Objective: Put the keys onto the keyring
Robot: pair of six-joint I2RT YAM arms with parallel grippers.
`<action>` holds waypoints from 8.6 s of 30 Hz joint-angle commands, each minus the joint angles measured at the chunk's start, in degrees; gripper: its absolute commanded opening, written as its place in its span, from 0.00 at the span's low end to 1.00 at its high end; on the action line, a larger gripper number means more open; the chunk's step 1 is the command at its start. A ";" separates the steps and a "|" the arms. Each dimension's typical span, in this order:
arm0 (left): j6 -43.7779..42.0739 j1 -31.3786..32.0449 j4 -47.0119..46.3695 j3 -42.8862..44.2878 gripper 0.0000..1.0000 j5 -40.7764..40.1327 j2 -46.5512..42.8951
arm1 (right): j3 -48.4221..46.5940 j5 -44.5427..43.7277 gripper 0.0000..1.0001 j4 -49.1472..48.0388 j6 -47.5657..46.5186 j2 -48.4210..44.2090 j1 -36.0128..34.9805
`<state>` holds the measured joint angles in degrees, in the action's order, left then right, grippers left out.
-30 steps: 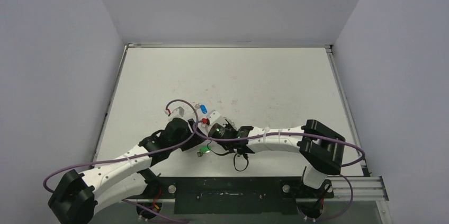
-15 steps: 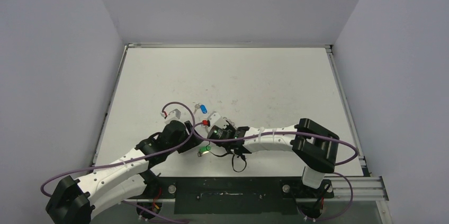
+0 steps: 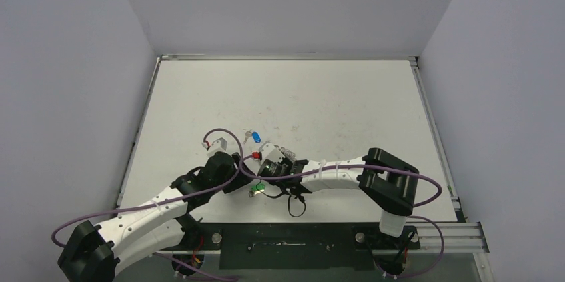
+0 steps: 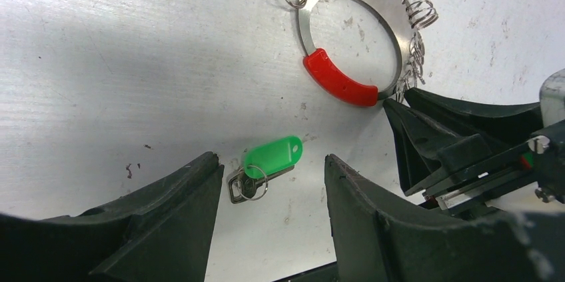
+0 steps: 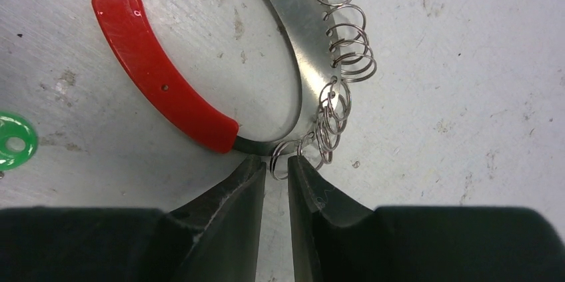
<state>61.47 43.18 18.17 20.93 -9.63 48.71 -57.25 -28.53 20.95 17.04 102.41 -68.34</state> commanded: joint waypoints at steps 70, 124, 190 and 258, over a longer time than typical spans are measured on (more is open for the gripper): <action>-68.20 8.18 -47.24 -6.60 0.47 34.52 -5.88 | 13.89 58.81 0.00 -13.38 -30.32 -39.72 15.47; -86.68 13.01 -38.44 -0.05 0.00 28.28 -3.75 | 16.61 56.03 0.54 -16.68 -31.45 -45.26 15.86; -81.40 15.27 -0.47 23.78 0.00 27.27 5.81 | 28.85 66.46 0.00 -39.99 -37.07 -44.40 14.95; -72.64 15.53 -47.33 -5.74 0.21 24.96 -9.95 | 32.32 66.80 0.00 -45.52 -30.22 -47.69 14.82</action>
<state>-11.99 58.41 -23.88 12.03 14.04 38.54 -24.47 36.73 -20.93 -13.61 55.72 -53.04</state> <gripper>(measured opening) 0.199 0.043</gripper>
